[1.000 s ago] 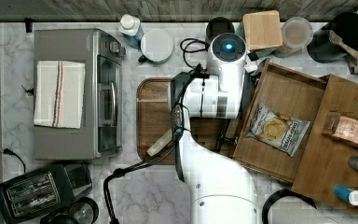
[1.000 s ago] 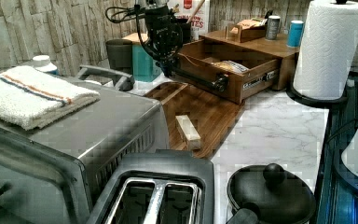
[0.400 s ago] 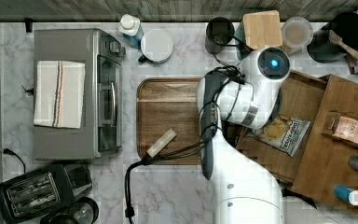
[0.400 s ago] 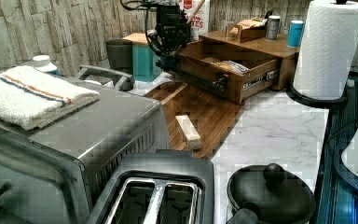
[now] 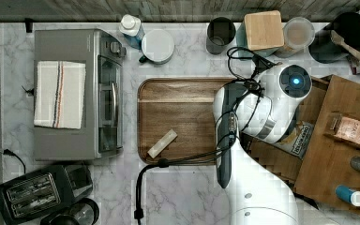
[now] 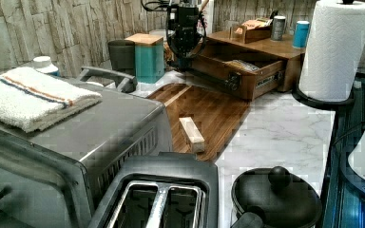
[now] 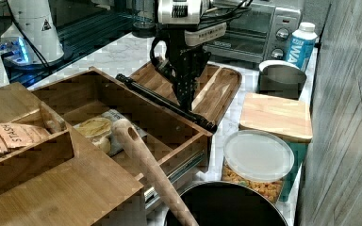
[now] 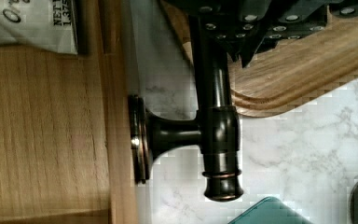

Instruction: Close the drawer.

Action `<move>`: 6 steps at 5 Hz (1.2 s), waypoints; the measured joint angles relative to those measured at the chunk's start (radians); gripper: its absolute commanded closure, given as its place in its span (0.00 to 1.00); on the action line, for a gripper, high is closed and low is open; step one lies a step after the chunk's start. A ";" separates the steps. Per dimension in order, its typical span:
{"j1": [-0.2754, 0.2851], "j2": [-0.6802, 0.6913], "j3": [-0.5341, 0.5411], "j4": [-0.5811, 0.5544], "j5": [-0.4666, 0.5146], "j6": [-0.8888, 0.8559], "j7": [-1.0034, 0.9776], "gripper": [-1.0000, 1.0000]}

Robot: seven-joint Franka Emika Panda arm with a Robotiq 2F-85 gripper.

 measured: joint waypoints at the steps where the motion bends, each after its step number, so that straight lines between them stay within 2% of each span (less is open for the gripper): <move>1: 0.004 0.005 -0.025 0.016 -0.044 -0.031 -0.046 1.00; 2: -0.002 0.038 -0.055 0.083 -0.052 -0.120 -0.059 1.00; 3: -0.035 0.074 -0.075 0.142 -0.054 -0.167 -0.070 1.00; 5: -0.053 0.127 -0.190 0.206 -0.117 -0.193 -0.085 1.00; 6: -0.055 0.124 -0.191 0.207 -0.102 -0.197 -0.084 1.00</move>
